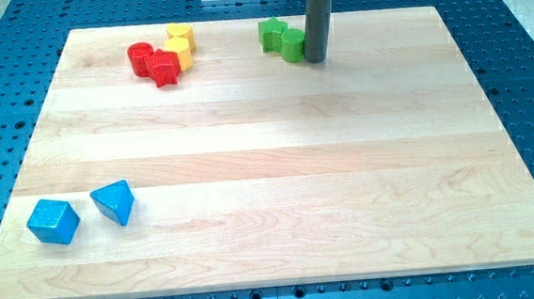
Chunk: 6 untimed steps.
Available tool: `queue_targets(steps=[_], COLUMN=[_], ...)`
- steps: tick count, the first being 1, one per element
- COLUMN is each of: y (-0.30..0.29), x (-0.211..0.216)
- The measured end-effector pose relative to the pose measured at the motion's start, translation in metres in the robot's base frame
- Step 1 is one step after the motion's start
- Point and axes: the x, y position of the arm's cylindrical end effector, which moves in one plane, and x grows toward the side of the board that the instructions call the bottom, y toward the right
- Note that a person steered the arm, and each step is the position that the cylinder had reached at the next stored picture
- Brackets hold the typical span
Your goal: Move the blue blocks to the center left of the board
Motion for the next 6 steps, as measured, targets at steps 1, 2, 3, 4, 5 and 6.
queue_targets(steps=[1,2,3,4,5,6], y=[0.004,0.002,-0.033,-0.092,-0.166,-0.212], x=[-0.008,-0.005,0.087,0.221,0.301,0.287])
